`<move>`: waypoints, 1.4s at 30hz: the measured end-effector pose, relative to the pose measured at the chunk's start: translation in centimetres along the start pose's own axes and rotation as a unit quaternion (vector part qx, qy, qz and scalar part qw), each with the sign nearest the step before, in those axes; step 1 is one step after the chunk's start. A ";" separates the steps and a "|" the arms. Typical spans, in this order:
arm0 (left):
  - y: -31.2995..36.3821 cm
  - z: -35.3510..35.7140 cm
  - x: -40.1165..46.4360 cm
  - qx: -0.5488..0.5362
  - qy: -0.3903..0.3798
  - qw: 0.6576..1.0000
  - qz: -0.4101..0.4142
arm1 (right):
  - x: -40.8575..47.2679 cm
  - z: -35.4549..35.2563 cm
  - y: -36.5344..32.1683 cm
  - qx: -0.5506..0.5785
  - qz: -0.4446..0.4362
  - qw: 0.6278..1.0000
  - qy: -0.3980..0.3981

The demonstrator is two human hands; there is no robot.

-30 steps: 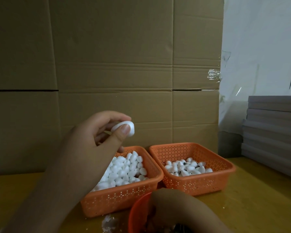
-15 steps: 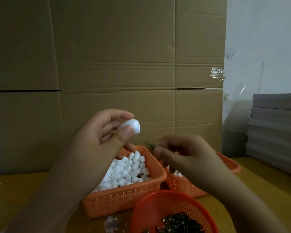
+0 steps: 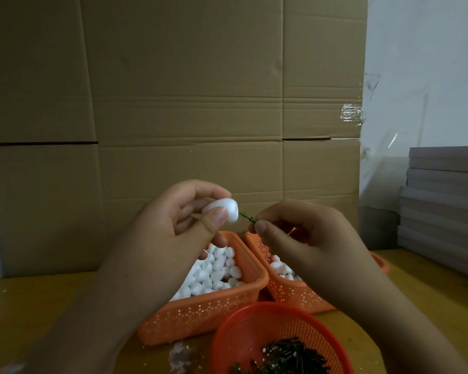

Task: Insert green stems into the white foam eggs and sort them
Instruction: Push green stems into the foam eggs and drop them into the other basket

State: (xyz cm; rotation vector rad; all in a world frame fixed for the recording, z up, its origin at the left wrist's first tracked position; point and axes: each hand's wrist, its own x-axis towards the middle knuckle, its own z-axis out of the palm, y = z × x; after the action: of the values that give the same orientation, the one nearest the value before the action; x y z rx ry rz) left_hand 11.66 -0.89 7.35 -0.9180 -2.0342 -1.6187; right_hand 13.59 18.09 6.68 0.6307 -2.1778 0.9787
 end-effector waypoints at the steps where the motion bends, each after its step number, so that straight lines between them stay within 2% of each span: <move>1: 0.0 0.0 0.0 0.005 -0.006 1.000 0.000 | 0.0 0.0 0.0 -0.009 -0.003 1.000 -0.001; 9: 0.1 0.0 -0.3 0.046 -0.046 0.998 -0.004 | -0.3 -0.1 -0.7 -0.113 -0.059 0.991 -0.025; 15: -0.2 0.2 -0.1 0.042 -0.028 0.999 -0.004 | -0.3 0.6 -0.9 -0.163 -0.075 0.984 0.007; 21: -0.1 0.5 -0.2 0.010 -0.019 1.000 -0.007 | -0.1 -0.4 -0.5 0.021 0.018 0.999 0.022; 29: 0.3 0.6 -0.2 -0.005 0.003 1.000 0.005 | 0.0 -0.3 -0.5 0.049 0.023 0.998 0.040; 34: 0.5 0.3 -0.1 -0.022 0.022 1.000 0.004 | 0.2 -0.4 -0.3 0.144 0.059 0.987 0.034; 42: 0.7 0.0 -0.2 0.021 -0.045 0.999 0.020 | 0.3 0.0 -0.9 0.243 0.088 0.965 0.034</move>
State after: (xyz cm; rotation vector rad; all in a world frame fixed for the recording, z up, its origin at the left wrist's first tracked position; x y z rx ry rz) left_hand 12.28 -0.87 7.68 -1.0284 -2.0866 -1.5337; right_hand 14.00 17.55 7.29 0.6163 -1.9624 1.6305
